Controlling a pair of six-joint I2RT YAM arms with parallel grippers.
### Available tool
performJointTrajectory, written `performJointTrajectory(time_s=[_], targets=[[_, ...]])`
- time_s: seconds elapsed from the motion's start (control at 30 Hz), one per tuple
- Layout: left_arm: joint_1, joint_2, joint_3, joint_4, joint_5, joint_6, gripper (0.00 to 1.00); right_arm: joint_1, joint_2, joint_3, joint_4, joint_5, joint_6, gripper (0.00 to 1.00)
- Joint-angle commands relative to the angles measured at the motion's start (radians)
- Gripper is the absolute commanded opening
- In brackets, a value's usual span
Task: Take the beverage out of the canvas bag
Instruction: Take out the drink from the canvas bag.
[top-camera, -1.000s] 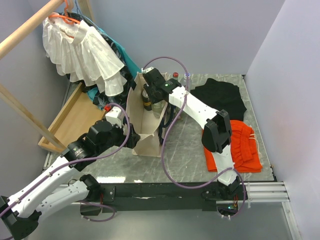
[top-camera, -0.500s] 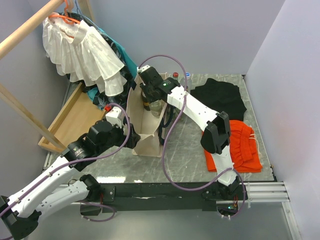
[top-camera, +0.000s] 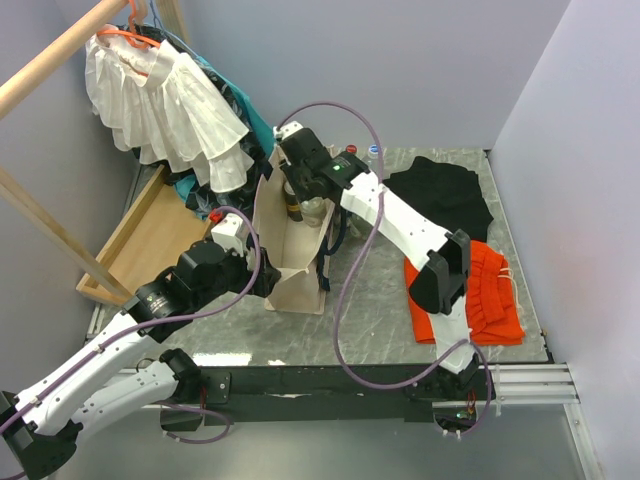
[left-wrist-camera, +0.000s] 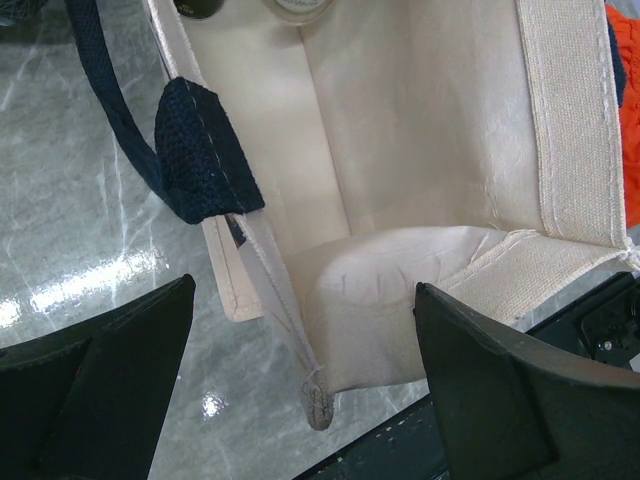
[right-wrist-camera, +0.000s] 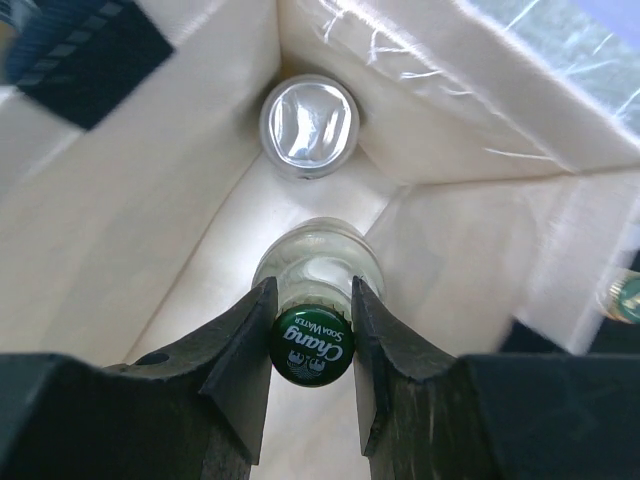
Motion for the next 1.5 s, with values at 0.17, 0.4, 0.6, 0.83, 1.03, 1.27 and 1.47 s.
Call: performJointTrajectory(time_s=[0.17,0.4,0.6,0.83,1.03,1.27,1.47], targets=[[-0.009,-0.004,0.010,-0.009,0.005,0.013,0.96,0.030,-0.191,0.093,0.080,0.062,-0.022,0.00],[-0.011,-0.004,0.007,-0.009,0.002,0.010,0.96,0.039,-0.247,0.072,0.100,0.079,-0.022,0.00],[-0.011,0.002,0.010,-0.009,0.006,0.013,0.96,0.048,-0.300,0.063,0.122,0.079,-0.022,0.00],[-0.012,-0.009,0.009,-0.007,0.005,0.012,0.96,0.063,-0.354,0.063,0.145,0.085,-0.054,0.00],[-0.012,-0.007,0.010,-0.010,0.000,0.012,0.96,0.071,-0.400,0.059,0.160,0.101,-0.067,0.00],[-0.012,-0.009,0.009,-0.006,0.008,0.013,0.97,0.088,-0.463,0.037,0.180,0.127,-0.073,0.00],[-0.011,-0.003,0.012,-0.009,0.002,0.013,0.96,0.097,-0.526,0.000,0.200,0.151,-0.074,0.00]])
